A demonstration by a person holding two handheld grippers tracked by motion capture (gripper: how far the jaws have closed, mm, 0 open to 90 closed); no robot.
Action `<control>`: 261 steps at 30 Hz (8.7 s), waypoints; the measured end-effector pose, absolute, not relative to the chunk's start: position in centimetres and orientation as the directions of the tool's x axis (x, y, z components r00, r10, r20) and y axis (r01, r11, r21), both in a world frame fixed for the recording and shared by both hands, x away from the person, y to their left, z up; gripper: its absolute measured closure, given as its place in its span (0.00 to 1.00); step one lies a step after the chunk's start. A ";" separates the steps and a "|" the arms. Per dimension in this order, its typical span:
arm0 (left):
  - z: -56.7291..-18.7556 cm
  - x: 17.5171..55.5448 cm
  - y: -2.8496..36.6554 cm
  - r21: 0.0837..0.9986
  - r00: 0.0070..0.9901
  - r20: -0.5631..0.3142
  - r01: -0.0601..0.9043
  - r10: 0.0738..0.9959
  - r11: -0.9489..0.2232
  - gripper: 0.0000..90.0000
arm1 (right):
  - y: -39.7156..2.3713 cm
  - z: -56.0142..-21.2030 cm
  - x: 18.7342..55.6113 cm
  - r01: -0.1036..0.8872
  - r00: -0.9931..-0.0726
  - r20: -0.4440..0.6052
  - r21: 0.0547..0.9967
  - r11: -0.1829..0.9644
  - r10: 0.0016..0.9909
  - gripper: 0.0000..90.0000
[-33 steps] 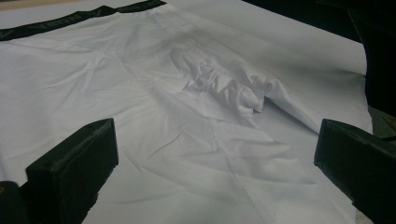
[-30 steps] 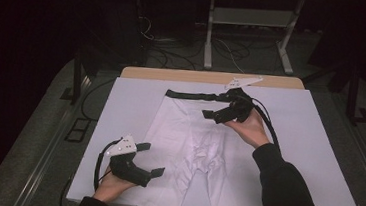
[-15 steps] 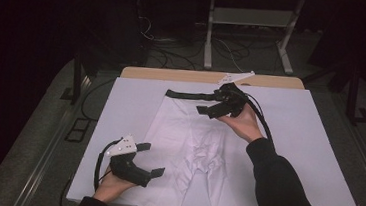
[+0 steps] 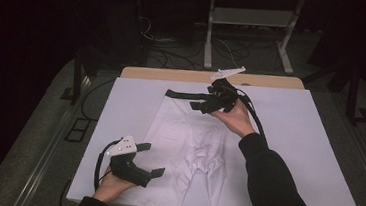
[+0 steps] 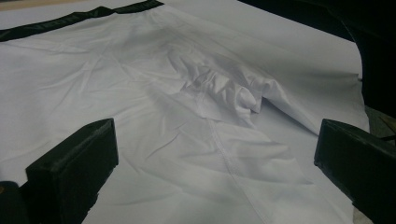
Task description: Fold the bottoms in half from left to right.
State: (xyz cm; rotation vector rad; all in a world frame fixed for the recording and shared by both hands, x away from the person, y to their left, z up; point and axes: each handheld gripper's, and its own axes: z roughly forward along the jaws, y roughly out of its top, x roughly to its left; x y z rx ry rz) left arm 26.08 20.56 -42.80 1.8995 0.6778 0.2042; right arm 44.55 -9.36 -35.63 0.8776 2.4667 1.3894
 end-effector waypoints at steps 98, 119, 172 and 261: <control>-42.7 26.2 20.6 0.899 0.837 -0.194 0.361 0.512 -0.250 0.00 | 2.5 -42.1 54.1 0.481 -0.761 0.165 0.792 0.376 0.627 0.00; -42.7 26.2 20.7 0.900 0.837 -0.196 0.360 0.511 -0.246 0.00 | 3.4 -45.2 55.7 0.565 -0.687 0.205 0.754 0.336 0.697 0.28; -41.8 26.3 25.5 0.794 0.667 -0.287 0.567 0.687 -0.219 0.00 | 2.5 -43.3 52.4 0.499 -0.662 0.107 0.802 0.328 0.742 0.96; -44.4 21.5 30.0 0.549 0.619 -0.360 0.746 0.698 -0.378 0.86 | 0.9 -43.1 51.2 0.469 -0.678 0.123 0.831 0.298 0.725 0.96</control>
